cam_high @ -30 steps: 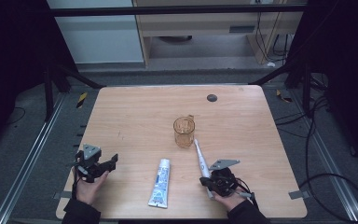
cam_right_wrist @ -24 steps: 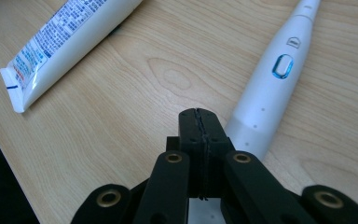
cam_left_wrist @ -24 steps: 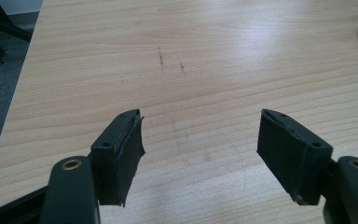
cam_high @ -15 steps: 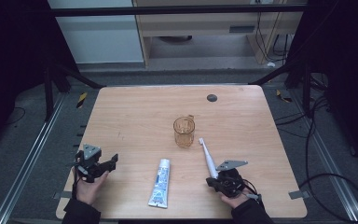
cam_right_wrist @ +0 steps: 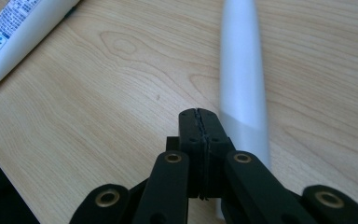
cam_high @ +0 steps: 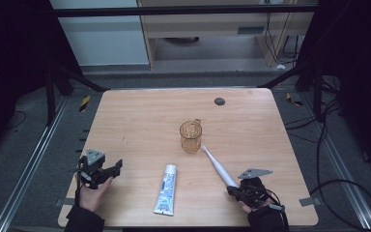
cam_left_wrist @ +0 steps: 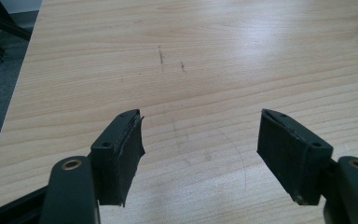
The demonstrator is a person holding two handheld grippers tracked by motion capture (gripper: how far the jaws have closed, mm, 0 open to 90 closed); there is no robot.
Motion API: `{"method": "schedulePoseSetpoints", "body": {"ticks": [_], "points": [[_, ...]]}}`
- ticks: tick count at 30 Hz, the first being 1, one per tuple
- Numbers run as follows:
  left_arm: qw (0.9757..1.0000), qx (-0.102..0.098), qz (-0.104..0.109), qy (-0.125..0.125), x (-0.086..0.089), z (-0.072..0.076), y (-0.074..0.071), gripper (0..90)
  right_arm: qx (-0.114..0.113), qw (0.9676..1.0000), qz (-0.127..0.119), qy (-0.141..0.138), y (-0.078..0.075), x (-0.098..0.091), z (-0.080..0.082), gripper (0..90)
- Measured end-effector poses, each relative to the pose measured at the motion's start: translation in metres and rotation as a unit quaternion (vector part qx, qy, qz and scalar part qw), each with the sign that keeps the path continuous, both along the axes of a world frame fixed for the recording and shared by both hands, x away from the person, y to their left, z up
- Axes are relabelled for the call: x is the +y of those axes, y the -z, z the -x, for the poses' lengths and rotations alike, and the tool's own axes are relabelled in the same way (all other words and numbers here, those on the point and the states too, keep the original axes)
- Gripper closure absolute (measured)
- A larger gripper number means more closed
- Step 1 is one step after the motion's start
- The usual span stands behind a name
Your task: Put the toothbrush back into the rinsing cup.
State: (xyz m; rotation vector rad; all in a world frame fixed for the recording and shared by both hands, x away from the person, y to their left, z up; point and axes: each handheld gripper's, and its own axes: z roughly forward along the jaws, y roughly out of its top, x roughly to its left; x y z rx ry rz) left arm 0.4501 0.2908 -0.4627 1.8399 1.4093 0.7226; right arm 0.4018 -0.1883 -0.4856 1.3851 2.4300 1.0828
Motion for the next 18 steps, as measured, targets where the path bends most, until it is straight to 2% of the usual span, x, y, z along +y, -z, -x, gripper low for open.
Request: {"method": "schedulePoseSetpoints", "body": {"ticks": [12, 18], "points": [[1.0000, 0.000, 0.000, 0.000, 0.000, 0.000, 0.000, 29.8, -0.008, 1.0000, 0.002, 0.002, -0.004, -0.003, 0.001, 88.7], [1.0000, -0.002, 0.000, 0.002, 0.002, -0.001, 0.000, 29.0, -0.047, 0.9988, 0.006, 0.015, -0.026, -0.007, -0.008, 77.9]]}}
